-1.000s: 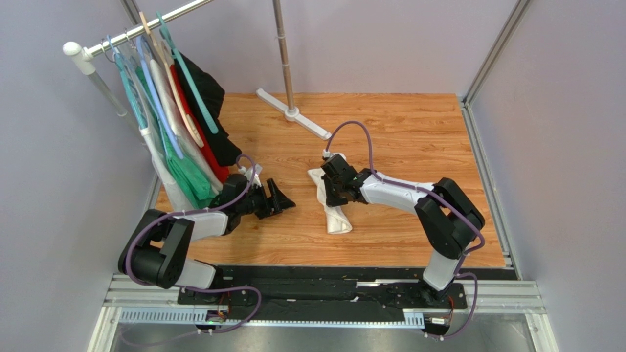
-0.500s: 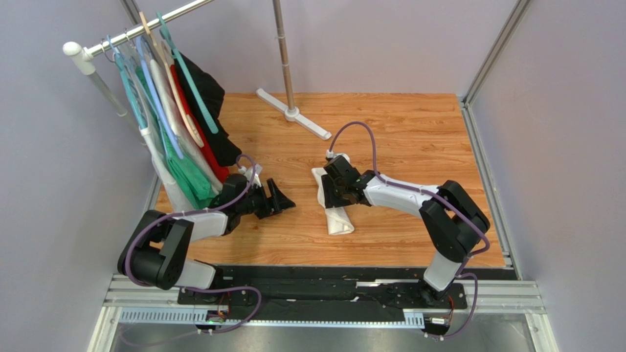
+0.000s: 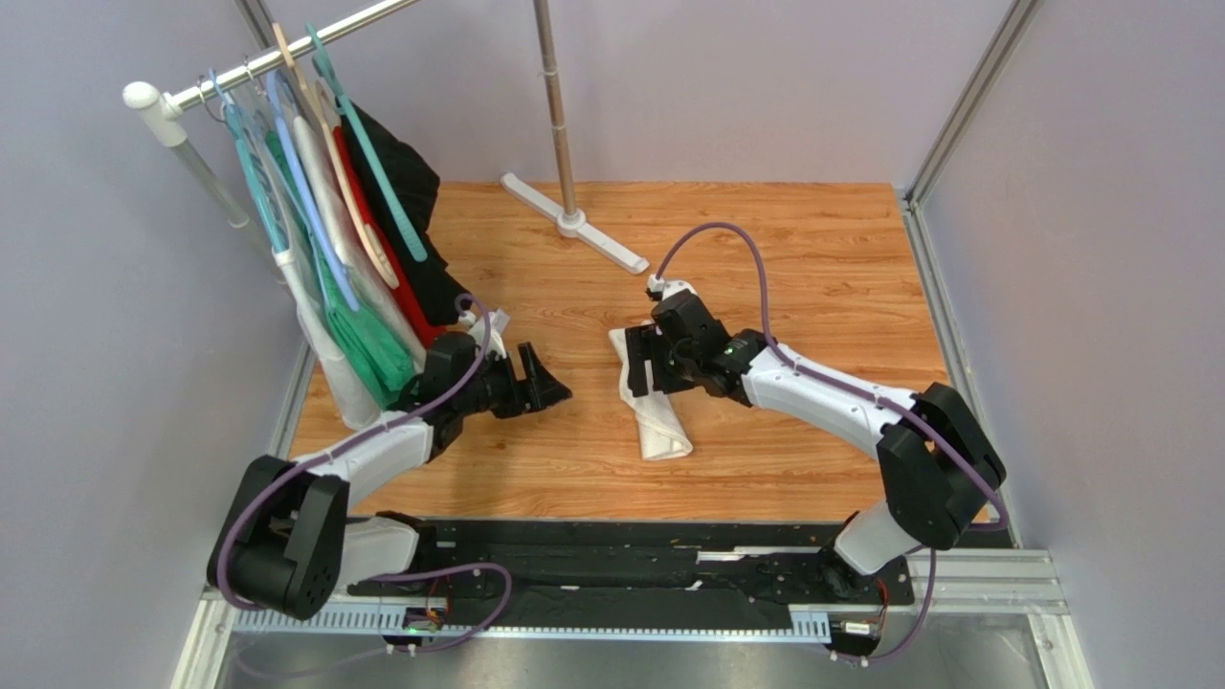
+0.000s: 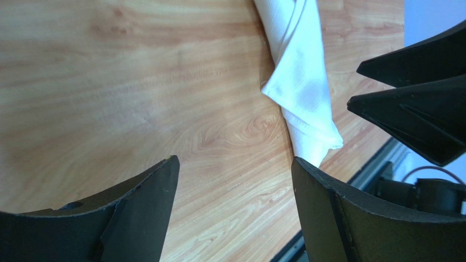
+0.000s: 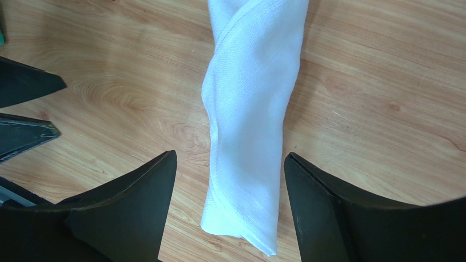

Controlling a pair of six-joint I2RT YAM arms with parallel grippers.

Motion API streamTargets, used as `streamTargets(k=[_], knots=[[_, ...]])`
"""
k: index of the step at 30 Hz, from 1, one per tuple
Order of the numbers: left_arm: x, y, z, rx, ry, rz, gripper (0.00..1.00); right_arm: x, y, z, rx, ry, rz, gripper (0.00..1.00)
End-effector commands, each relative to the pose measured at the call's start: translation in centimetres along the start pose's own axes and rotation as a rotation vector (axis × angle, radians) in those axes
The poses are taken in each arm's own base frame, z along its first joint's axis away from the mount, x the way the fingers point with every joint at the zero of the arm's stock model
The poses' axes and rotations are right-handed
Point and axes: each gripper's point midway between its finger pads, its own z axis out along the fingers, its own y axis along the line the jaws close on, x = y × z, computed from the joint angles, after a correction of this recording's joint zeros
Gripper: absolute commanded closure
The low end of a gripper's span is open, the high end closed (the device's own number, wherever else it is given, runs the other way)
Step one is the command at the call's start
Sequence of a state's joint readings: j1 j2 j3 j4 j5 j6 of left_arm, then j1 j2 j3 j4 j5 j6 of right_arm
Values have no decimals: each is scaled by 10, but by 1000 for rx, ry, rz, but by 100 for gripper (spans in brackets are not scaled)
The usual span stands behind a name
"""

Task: Fold the napkin, place the utensils inside, and roll it up
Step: Roll the napkin with the utensil

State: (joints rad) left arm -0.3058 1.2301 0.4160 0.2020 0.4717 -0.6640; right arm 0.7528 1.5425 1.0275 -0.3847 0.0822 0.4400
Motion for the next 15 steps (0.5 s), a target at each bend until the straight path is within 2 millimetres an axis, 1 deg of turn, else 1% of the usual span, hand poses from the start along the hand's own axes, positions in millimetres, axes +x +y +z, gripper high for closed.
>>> streamTargets(k=[1,2,3,4,5,6,7,8,9,10,11,12,13,14,15], knots=[[-29,-9,-16,-34,-81,159,16,-8,-22,-7,10,-26,26,24],[-32,-15,-25,-40,-87,217,16,-11,-26,-8,11,-37,39,24],[-34,-16,-30,-66,-100,250,16,-14,-29,-12,1,-47,50,24],[-35,-20,-35,-77,-110,283,15,-14,-43,-13,20,-54,75,23],[-39,-30,-46,-68,-146,322,15,-21,-47,-24,15,-88,90,23],[-35,-42,-49,-54,-155,354,15,-28,-59,-29,27,-110,117,23],[-34,-49,-54,-44,-169,372,15,-25,-68,-34,39,-117,128,23],[-35,-62,-69,-34,-188,395,15,-33,-71,-49,32,-162,140,23],[-33,-70,-77,-41,-203,423,15,-36,-82,-57,53,-184,159,23],[-34,-76,-86,-42,-215,437,15,-39,-86,-67,58,-210,161,23],[-34,-85,-106,-33,-237,446,15,-35,-93,-74,74,-215,165,23],[-35,-92,-114,-26,-263,457,15,-43,-98,-94,87,-279,168,23],[-34,-98,-122,-3,-276,456,15,-45,-100,-103,97,-301,161,23],[-34,-107,-140,25,-296,461,15,-41,-104,-110,113,-304,159,23],[-34,-109,-149,28,-307,465,15,-46,-105,-128,115,-358,157,23]])
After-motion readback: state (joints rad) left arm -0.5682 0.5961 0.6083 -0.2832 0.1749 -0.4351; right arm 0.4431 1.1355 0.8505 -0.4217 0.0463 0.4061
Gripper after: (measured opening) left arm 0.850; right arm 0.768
